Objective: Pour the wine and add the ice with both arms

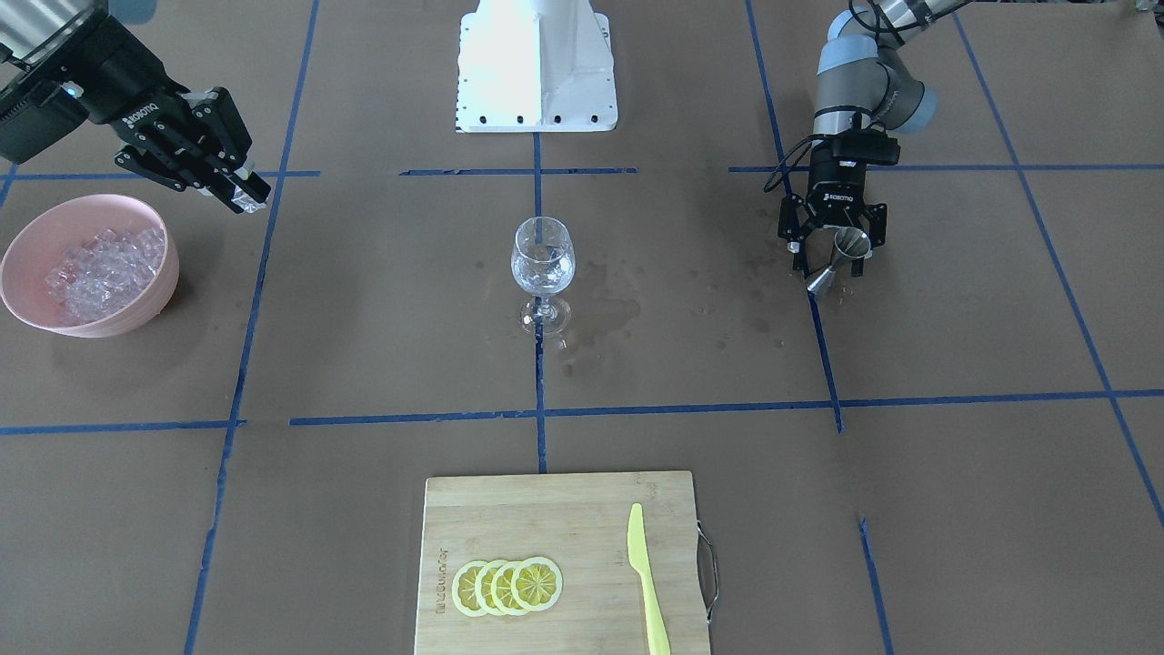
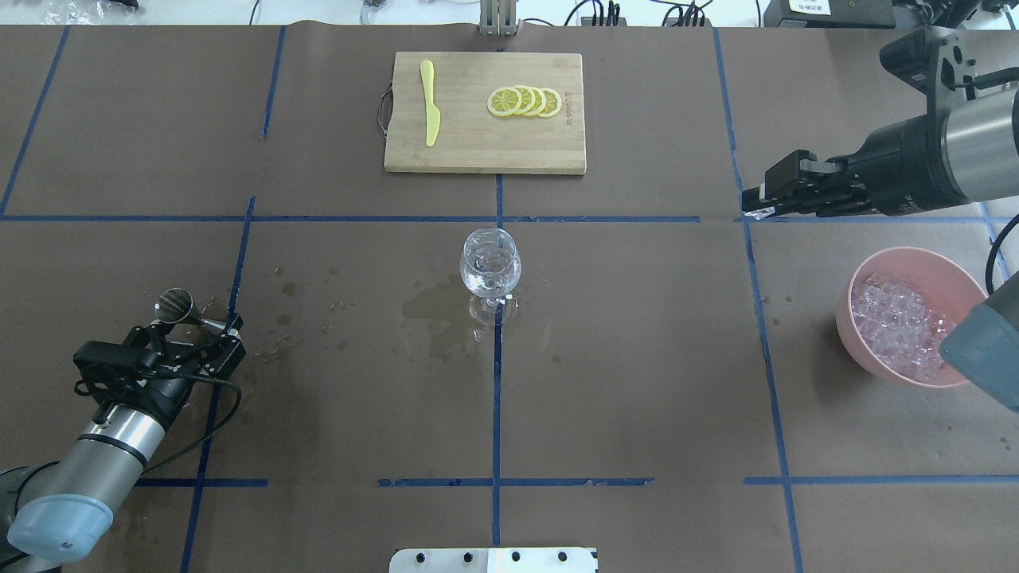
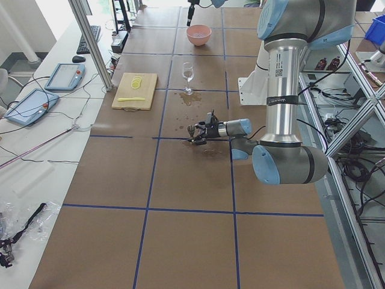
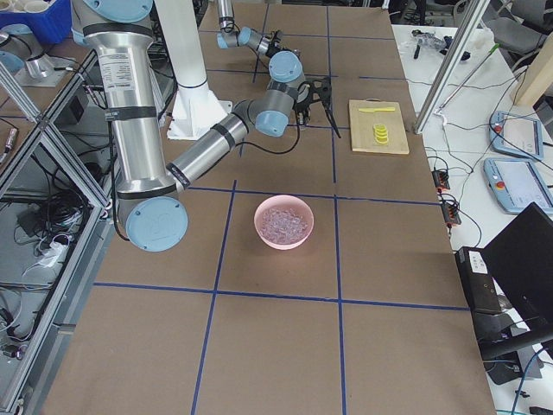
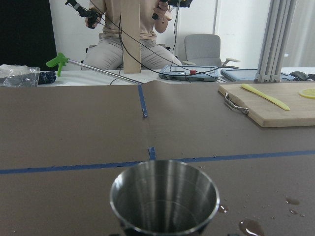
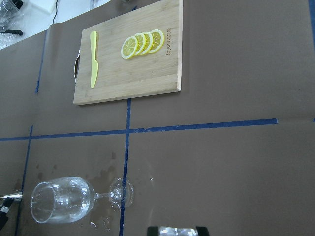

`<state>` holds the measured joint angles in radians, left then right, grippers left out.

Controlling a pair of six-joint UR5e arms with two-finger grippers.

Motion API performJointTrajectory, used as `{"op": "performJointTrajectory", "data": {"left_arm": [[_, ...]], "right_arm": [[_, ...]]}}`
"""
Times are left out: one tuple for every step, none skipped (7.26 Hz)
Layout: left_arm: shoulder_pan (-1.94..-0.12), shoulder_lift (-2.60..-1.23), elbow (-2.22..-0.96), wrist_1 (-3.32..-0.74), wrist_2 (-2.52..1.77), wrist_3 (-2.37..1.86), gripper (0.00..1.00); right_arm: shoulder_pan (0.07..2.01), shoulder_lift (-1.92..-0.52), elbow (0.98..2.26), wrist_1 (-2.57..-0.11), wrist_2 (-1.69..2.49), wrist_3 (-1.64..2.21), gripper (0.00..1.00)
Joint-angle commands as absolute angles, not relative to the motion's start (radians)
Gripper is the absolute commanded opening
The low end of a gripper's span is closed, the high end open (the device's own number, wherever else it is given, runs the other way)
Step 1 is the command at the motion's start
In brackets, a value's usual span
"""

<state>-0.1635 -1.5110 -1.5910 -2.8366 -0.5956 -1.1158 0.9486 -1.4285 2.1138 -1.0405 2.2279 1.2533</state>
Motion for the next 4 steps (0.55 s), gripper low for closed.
{"op": "performJointTrajectory", "data": {"left_arm": [[-0.167,-1.499,-1.611,-2.835,-0.667,-1.115,1.00],[-0.167,-1.485,-1.630,-2.829,-0.705,-1.115,1.00],[-0.167,-1.426,-1.696,-2.821,-0.753,-1.115,1.00],[-0.167,-1.340,-1.773,-2.815,-0.781,-1.115,1.00]], "right_arm": [[0.939,-1.404,2.112,-1.046,2.221,1.253,0.00],[0.916,-1.401,2.111,-1.046,2.191,1.253,0.00],[0.905,-1.394,2.111,-1.046,2.183,1.253,0.00],[0.896,-1.382,2.111,-1.046,2.183,1.264,0.00]]}}
